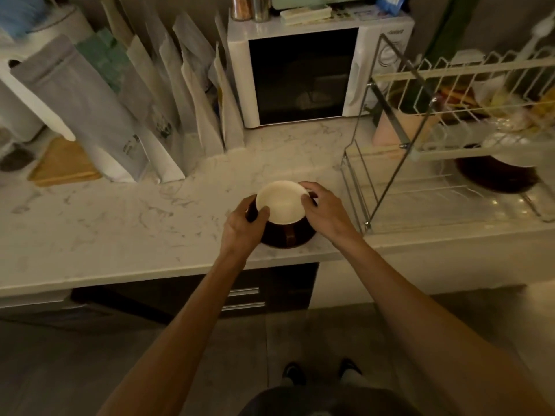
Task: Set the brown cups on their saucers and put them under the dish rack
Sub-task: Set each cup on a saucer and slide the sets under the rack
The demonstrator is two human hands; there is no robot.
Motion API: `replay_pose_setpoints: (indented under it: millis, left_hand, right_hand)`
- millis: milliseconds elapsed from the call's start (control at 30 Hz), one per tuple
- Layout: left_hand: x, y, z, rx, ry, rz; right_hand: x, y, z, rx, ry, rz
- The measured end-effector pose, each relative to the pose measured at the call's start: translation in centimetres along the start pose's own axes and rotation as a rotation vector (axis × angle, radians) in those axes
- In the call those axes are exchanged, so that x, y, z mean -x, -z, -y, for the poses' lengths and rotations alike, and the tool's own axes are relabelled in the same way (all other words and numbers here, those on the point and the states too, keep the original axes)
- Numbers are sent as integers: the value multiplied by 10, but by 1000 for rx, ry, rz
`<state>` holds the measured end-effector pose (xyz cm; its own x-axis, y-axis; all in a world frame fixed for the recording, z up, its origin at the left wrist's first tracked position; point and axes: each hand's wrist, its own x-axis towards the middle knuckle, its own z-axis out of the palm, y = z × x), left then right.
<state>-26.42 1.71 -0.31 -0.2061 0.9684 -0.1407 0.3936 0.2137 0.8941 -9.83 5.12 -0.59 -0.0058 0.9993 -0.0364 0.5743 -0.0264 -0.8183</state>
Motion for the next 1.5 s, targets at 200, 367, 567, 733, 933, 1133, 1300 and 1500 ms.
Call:
replay_pose_setpoints:
  millis: [200,367,567,733,933,1133,1300,1500]
  left_hand:
    - [35,-11,0,4,5,-18]
    - [63,-30,-8,33,30,-37]
    - [98,-57,-19,26,66,-61]
    - [125,-82,-29,23,63,-75]
    - [141,-123,-45,1,46,-68]
    - [146,-169,-68,22,-3,-18]
    - [140,-197,-89,44,-41,11]
    - [125,-223,-108,83,-69,39]
  right_hand:
    - [26,20,-9,21,28,35]
    - [45,47,-23,-4,67,56]
    - [71,83,-40,-27,95,93]
    - [86,109,-61,-49,108,121]
    - [94,152,-87,-53,104,113]
    - [93,197,-114,-56,87,60]
    - [86,227,-127,-100,69,31]
    - [69,249,-138,-73,39,-40]
